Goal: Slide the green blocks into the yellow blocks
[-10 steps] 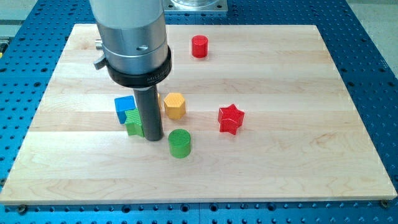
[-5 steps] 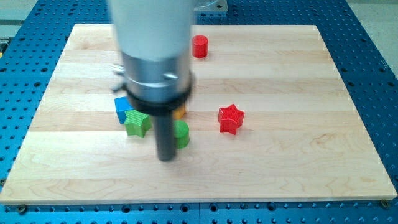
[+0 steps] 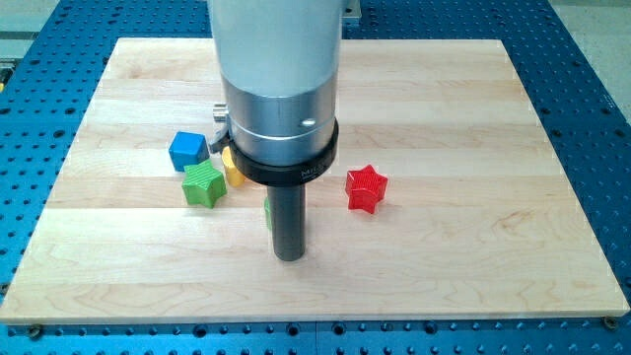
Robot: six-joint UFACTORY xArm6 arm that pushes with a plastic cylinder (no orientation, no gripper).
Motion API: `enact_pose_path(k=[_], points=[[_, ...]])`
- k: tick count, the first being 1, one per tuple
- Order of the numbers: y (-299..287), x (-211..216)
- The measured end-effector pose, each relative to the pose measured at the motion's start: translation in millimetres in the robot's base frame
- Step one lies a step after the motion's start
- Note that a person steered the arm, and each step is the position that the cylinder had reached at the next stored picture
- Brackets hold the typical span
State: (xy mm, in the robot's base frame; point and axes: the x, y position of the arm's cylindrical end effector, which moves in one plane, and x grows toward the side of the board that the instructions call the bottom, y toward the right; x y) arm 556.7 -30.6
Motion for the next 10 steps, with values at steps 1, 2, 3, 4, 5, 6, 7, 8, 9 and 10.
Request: enact_pose_path(k=[1,2,3,4,5,6,7,8,9,10], points=[[-8.7,-8.0],[18.6,-9.4],[-21.9,-36.7],[-50.9,-49.2],[-51.3,-43.9],[-91.0,-18.3],[-124.2,-14.5],[-124.3,-27.9],[-124.3,-40.0],[-124.3,-49.7]])
